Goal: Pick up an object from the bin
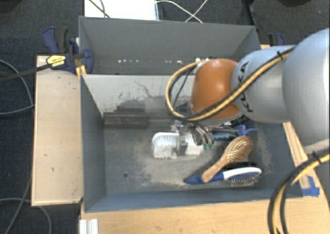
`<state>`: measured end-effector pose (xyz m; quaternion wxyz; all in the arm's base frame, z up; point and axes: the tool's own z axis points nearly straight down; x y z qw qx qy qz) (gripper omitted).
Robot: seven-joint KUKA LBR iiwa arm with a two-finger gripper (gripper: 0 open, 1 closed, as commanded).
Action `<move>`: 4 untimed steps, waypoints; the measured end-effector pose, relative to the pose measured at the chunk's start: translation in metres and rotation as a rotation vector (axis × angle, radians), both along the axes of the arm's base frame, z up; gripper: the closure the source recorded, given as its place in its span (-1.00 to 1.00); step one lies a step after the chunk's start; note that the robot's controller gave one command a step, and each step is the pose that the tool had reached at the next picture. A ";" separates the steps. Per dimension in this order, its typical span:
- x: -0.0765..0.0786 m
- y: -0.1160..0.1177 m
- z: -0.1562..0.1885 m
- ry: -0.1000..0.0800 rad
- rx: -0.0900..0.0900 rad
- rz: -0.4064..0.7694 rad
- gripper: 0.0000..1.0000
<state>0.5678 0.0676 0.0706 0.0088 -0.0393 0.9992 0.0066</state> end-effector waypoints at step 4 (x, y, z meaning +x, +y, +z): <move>-0.038 -0.017 0.028 0.015 -0.005 -0.003 1.00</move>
Offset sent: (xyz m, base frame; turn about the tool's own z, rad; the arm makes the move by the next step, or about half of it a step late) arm -0.0259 0.0032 -0.0006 0.0021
